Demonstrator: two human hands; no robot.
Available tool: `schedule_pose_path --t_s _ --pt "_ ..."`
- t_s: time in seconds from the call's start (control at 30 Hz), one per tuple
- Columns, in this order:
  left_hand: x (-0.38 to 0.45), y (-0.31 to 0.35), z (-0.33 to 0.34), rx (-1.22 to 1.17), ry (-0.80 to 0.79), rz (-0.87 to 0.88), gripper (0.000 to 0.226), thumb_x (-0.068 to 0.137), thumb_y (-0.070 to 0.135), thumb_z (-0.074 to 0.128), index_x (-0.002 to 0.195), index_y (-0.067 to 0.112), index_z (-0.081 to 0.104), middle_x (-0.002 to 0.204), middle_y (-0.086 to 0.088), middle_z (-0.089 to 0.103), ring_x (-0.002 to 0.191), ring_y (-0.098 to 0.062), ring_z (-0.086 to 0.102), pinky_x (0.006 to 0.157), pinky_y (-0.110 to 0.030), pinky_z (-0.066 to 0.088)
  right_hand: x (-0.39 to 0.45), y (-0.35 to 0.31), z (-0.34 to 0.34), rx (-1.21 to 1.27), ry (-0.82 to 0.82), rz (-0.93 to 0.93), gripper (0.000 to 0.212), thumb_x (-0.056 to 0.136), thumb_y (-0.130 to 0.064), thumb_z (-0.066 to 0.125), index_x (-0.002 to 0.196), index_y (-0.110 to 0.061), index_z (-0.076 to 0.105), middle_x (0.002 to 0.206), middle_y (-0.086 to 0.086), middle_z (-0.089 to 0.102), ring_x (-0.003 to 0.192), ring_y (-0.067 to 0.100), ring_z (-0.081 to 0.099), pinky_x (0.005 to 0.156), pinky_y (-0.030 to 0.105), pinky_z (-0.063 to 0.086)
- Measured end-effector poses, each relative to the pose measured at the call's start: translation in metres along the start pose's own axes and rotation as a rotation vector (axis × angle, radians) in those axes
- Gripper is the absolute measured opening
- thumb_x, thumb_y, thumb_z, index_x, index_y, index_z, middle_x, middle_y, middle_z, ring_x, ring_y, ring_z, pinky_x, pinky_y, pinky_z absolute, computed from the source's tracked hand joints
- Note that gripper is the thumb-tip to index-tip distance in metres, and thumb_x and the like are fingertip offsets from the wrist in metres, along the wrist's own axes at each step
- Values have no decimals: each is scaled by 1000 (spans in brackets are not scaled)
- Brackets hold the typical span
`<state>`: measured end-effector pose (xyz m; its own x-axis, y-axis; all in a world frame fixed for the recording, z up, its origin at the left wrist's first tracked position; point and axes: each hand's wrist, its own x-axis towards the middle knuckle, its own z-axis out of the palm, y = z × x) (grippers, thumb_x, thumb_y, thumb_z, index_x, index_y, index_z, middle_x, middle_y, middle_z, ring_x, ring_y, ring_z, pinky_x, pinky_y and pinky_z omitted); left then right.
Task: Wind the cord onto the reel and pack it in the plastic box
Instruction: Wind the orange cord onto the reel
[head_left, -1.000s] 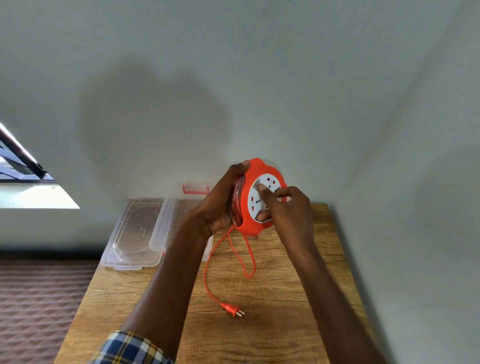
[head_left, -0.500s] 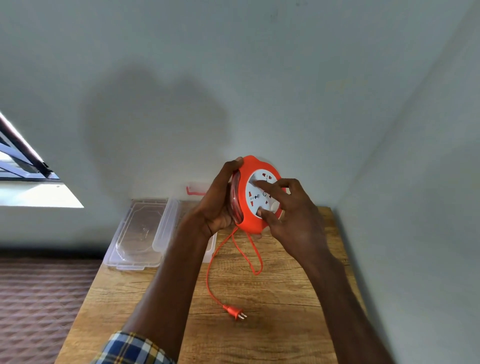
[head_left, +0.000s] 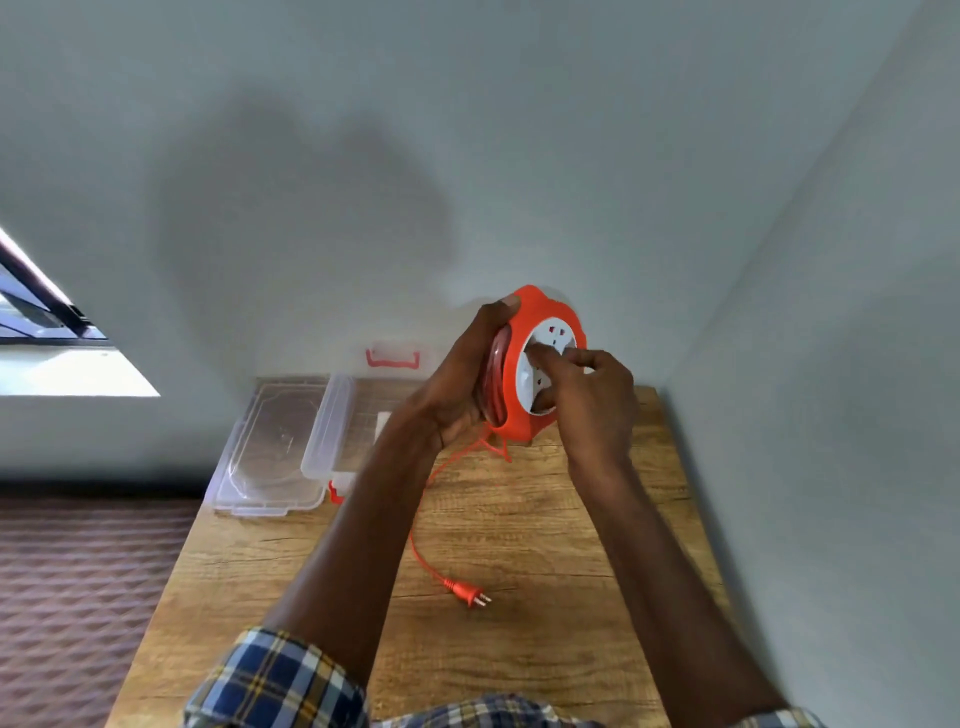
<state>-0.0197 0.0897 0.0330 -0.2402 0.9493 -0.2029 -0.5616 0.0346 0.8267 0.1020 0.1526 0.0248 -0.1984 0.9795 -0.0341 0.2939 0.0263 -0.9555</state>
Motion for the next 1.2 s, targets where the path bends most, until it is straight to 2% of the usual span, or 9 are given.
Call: schedule_pose_path --t_s 0.07,0.2,0.37,0.53,0.63,0.77,0.93,1.07,1.2 --pt "1 -3 -1 27 2 -3 63 106 58 45 145 11 61 136 -19 72 126 -38 69 106 -55 56 1 1 -4 -20 -35 -4 65 68 -75 67 108 -24 69 85 -4 77 78 8 73 71 29 55" --pt "-2 0 -3 -47 -46 -21 61 105 62 43 132 17 74 135 -17 72 121 -35 72 92 -47 62 -3 6 -18 -306 77 -382 47 85 -71 61 106 -29 67 81 -13 72 70 1 66 56 15 38" --pt "3 3 -10 -90 -33 -35 65 102 69 44 130 19 76 137 -19 71 120 -38 72 94 -52 61 8 5 -32 -376 -191 -631 37 93 -40 72 128 -39 64 125 -9 59 98 13 66 75 18 50" --pt "1 4 -20 -88 -33 -39 68 101 69 44 132 17 75 138 -21 70 120 -39 72 94 -51 61 10 3 -33 -558 -327 -648 63 86 -31 78 139 -53 52 135 -9 51 111 17 62 82 34 58" --pt "-1 4 -19 -86 -26 -34 66 101 66 47 134 15 72 137 -21 70 118 -37 73 92 -49 62 6 1 -26 -594 -310 -651 62 88 -33 75 142 -51 50 132 -5 57 118 18 59 88 38 58" --pt "-2 5 -14 -62 -20 -25 59 103 63 49 129 17 76 131 -19 74 114 -35 75 86 -45 63 4 1 -23 -540 -173 -617 60 77 -38 79 132 -53 59 126 -10 69 111 17 66 87 33 56" --pt "1 3 -6 -45 -26 -15 53 105 58 48 119 19 82 124 -17 78 110 -32 77 87 -44 64 -1 -1 -14 -349 2 -345 67 61 -65 76 125 -49 67 104 -15 77 91 4 70 67 12 41" --pt "4 0 -4 2 -21 -13 57 105 59 45 132 16 70 127 -18 76 111 -33 76 88 -44 64 0 -1 -6 -133 29 -101 62 63 -63 80 119 -38 74 124 -7 73 98 8 68 68 17 48" --pt "3 0 -7 -13 -20 -26 60 106 61 43 136 15 68 131 -18 74 115 -35 75 89 -46 63 -1 -2 -14 -393 -15 -296 64 78 -74 65 127 -33 69 113 -4 77 97 14 73 76 26 52"
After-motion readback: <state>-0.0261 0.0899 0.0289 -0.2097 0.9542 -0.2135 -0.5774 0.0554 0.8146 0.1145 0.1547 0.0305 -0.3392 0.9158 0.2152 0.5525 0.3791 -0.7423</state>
